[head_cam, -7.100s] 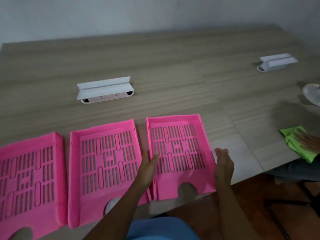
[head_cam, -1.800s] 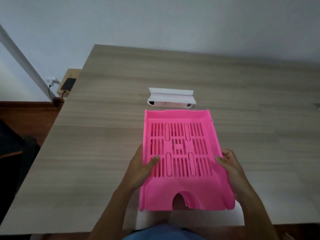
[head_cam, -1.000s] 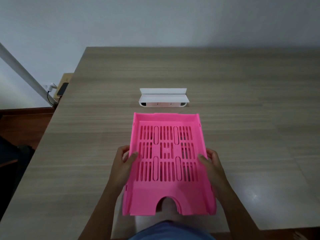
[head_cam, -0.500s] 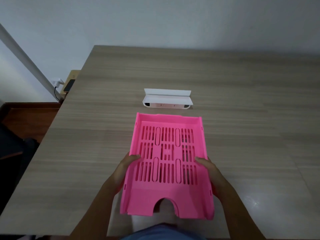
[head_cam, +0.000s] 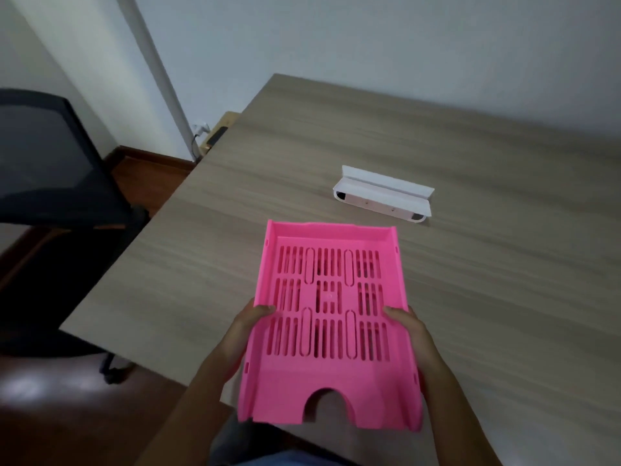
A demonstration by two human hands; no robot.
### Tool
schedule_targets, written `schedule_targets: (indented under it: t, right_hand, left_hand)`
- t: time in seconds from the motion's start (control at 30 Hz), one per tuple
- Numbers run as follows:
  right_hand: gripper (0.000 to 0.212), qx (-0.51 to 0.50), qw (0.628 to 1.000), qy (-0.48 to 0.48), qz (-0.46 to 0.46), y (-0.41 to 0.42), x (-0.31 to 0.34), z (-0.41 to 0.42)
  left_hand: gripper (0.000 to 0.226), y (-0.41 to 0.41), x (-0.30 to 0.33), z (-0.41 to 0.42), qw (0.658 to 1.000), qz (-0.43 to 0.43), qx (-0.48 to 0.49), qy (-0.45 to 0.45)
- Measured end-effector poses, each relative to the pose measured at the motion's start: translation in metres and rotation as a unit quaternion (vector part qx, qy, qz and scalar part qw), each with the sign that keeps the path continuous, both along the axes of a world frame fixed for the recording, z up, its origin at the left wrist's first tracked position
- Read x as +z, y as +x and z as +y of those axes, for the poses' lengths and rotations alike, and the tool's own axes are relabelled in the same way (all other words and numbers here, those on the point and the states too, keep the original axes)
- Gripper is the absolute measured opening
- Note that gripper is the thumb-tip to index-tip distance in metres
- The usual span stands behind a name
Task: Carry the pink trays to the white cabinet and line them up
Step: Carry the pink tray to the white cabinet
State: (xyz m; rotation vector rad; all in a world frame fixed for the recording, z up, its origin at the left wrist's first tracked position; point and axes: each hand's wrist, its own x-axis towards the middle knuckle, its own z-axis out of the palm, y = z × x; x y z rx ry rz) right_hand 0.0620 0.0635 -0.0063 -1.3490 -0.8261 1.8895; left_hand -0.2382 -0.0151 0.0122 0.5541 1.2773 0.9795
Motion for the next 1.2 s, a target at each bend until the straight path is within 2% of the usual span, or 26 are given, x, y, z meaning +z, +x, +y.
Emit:
schedule_targets:
  t: [0.1, 0.2, 0.3, 0.37, 0.43, 0.47, 0.53, 0.6, 0.67, 0.73, 0.8, 0.9, 0.93, 0.97, 1.1, 1.17, 1.2]
  right_hand:
    - [0.059, 0.054, 0.998, -0.003, -0.011, -0.020, -0.004, 0.008]
    - [0.057, 0.100, 0.995, -0.005, -0.014, -0.045, -0.002, 0.013]
    - [0.056, 0.128, 0.992, -0.005, -0.007, -0.074, 0.000, 0.015]
    - [0.061, 0.139, 0.990, -0.002, -0.001, -0.097, 0.002, 0.012]
    - [0.082, 0.170, 0.985, -0.005, -0.020, -0.123, 0.005, 0.008]
    - [0.087, 0.187, 0.982, -0.005, -0.020, -0.137, 0.006, 0.005]
    - [0.090, 0.216, 0.976, -0.005, -0.007, -0.166, 0.010, 0.000]
    - [0.097, 0.242, 0.970, -0.004, -0.022, -0.198, 0.015, -0.006]
    - [0.077, 0.262, 0.965, -0.007, -0.001, -0.228, 0.019, -0.013]
    - [0.065, 0.288, 0.958, -0.007, 0.013, -0.264, 0.022, -0.025]
    - [0.065, 0.318, 0.948, -0.006, 0.019, -0.305, 0.026, -0.041]
    - [0.081, 0.376, 0.926, 0.003, 0.012, -0.368, 0.029, -0.071]
    - [0.086, 0.396, 0.918, 0.006, 0.005, -0.389, 0.030, -0.083]
    - [0.083, 0.415, 0.910, 0.010, 0.011, -0.409, 0.032, -0.097]
    - [0.046, 0.492, 0.870, 0.001, 0.031, -0.487, 0.034, -0.156]
    - [0.037, 0.533, 0.846, 0.002, 0.026, -0.522, 0.031, -0.185]
    - [0.035, 0.554, 0.832, 0.004, 0.019, -0.541, 0.032, -0.201]
  left_hand:
    - [0.065, -0.011, -0.002, -0.023, 0.997, 0.014, 0.071, 0.005]
    - [0.017, -0.021, 0.001, -0.039, 0.993, 0.018, 0.117, 0.006]
    - [0.018, -0.042, 0.000, -0.055, 0.989, -0.007, 0.149, 0.019]
    - [0.044, -0.063, 0.000, -0.071, 0.986, -0.020, 0.160, 0.042]
    - [0.072, -0.086, -0.003, -0.085, 0.987, -0.012, 0.152, 0.040]
    - [0.077, -0.097, -0.004, -0.093, 0.986, -0.005, 0.160, 0.040]
    - [0.073, -0.119, -0.007, -0.108, 0.980, -0.016, 0.194, 0.044]
    - [0.057, -0.142, -0.007, -0.125, 0.973, -0.021, 0.225, 0.044]
    - [0.046, -0.163, -0.006, -0.143, 0.968, -0.034, 0.244, 0.050]
    - [0.051, -0.187, -0.005, -0.167, 0.963, -0.041, 0.258, 0.060]
    - [0.056, -0.213, -0.004, -0.193, 0.954, -0.041, 0.288, 0.068]
    - [0.038, -0.246, 0.000, -0.238, 0.931, -0.033, 0.360, 0.050]
    - [0.032, -0.255, 0.002, -0.254, 0.920, -0.035, 0.387, 0.043]
    - [0.029, -0.264, 0.003, -0.273, 0.908, -0.037, 0.415, 0.041]
    - [0.026, -0.291, 0.004, -0.352, 0.854, -0.038, 0.518, 0.024]
    - [0.026, -0.301, 0.001, -0.393, 0.823, -0.042, 0.566, 0.021]
    - [0.036, -0.305, 0.001, -0.412, 0.806, -0.040, 0.591, 0.023]
